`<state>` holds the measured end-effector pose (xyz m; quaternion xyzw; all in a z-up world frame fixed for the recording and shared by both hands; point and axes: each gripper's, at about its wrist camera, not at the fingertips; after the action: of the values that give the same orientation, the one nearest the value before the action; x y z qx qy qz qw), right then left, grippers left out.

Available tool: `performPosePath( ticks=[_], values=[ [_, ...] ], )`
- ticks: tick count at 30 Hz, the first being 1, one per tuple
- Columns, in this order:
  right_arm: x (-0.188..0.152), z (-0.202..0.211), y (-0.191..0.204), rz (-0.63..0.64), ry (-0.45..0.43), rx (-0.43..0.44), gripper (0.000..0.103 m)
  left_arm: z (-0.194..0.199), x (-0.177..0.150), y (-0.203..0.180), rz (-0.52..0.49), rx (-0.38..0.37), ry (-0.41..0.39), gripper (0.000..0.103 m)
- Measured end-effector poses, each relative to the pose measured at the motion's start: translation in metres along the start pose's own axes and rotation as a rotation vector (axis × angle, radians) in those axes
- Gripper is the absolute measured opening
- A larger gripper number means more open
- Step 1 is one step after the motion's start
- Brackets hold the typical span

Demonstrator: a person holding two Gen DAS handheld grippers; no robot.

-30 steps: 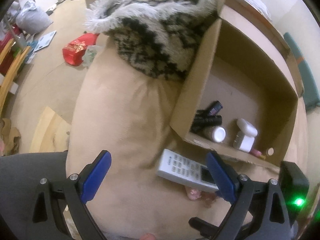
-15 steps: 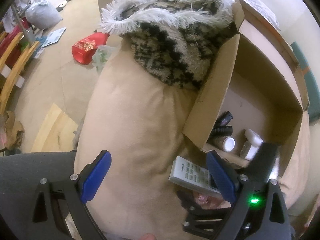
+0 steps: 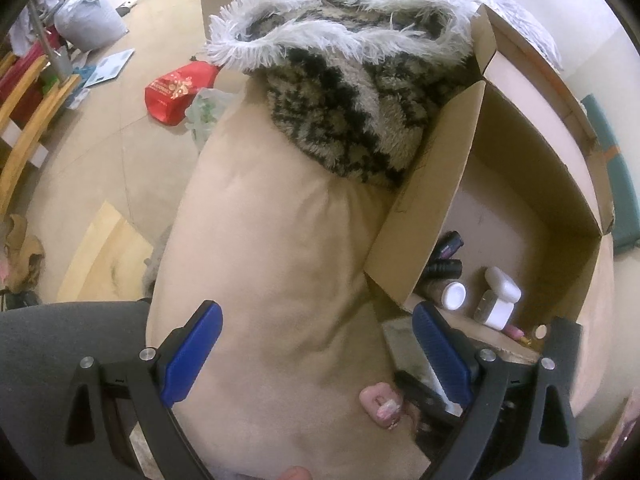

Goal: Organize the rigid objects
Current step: 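Grasp the white cordless phone handset with the right gripper, then grasp the pink Hello Kitty case with the left gripper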

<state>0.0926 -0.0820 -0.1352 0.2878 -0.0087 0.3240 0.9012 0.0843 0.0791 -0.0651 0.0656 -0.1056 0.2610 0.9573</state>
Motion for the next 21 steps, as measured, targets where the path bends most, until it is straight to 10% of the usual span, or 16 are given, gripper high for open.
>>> performPosePath(
  ticks=[13, 21],
  values=[
    [-0.054, 0.082, -0.033, -0.248, -0.196, -0.028, 0.023, -0.044, -0.047, -0.069, -0.319, 0.002, 0.146, 0.093],
    [-0.055, 0.068, -0.039, -0.246, -0.168, -0.044, 0.023, -0.074, -0.088, -0.120, -0.559, 0.029, 0.222, 0.088]
  ],
)
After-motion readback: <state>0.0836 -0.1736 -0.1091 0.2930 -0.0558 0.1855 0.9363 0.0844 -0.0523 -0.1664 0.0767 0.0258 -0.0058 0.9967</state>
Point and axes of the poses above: each gripper's, at about its wrist camera, not at the fingertips, and z roughly against the way its jaws point, y to its left, x to its top, and after that the axes turned 15 degrees about x, right-handed
